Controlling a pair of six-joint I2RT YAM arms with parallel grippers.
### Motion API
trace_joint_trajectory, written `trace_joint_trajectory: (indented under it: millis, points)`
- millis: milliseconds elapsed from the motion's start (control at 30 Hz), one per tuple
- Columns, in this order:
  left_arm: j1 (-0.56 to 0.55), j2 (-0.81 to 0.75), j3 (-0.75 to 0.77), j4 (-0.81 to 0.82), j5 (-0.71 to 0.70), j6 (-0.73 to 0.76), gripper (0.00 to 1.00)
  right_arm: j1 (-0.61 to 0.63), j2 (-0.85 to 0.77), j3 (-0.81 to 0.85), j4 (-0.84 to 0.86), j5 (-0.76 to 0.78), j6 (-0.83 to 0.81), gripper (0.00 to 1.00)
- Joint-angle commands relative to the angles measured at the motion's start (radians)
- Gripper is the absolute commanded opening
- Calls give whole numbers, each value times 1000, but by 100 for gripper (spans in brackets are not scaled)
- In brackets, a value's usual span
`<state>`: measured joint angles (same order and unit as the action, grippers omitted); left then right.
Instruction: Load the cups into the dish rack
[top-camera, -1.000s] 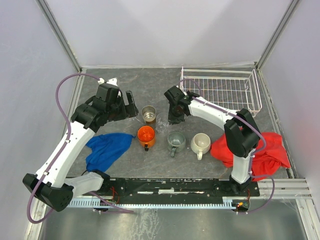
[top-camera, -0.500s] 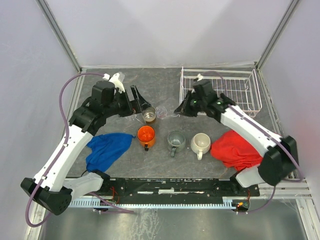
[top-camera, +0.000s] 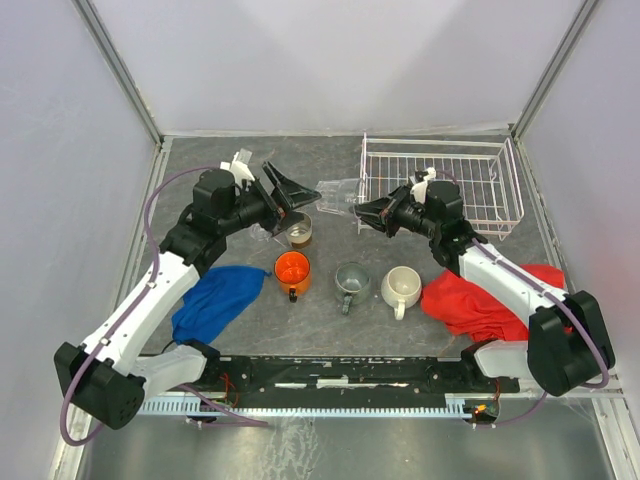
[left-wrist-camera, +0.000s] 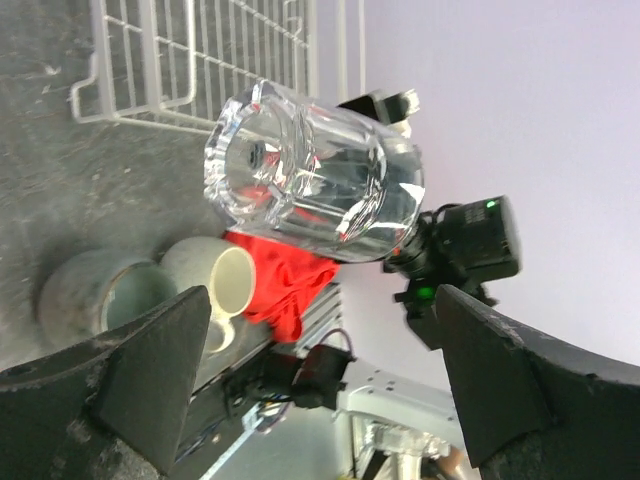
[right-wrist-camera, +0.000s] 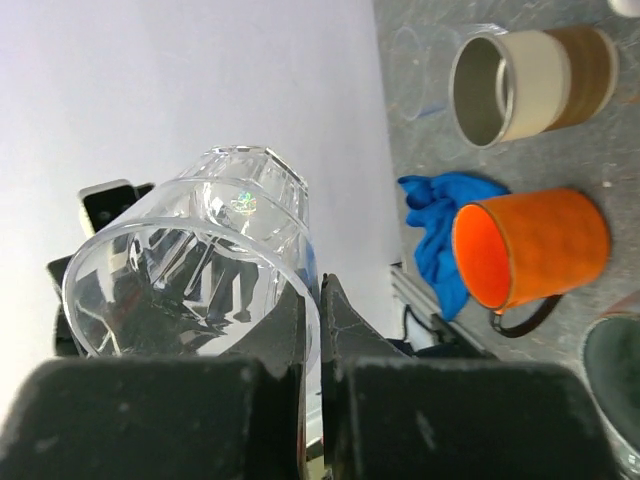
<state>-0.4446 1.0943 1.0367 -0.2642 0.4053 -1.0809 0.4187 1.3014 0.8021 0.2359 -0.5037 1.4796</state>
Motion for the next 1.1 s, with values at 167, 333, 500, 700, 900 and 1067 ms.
trace_joint_trajectory:
  millis: [167, 333, 500, 700, 900, 1067]
  points:
    - [4, 17, -19, 233, -6, -151, 99, -2, -33, -26, 380, -53, 235, 1]
    - [4, 52, -6, 264, -14, -156, 99, 3, -26, -6, 350, -76, 238, 0]
    - [4, 98, 18, 320, 1, -178, 99, 18, -11, 3, 338, -85, 237, 0]
    - [4, 128, 30, 365, 5, -198, 99, 55, 28, 32, 349, -90, 244, 1]
    - [3, 149, 44, 401, 14, -220, 99, 75, 61, 27, 411, -72, 267, 1]
    - [3, 143, 41, 397, 17, -220, 99, 75, 85, 10, 485, -34, 293, 1]
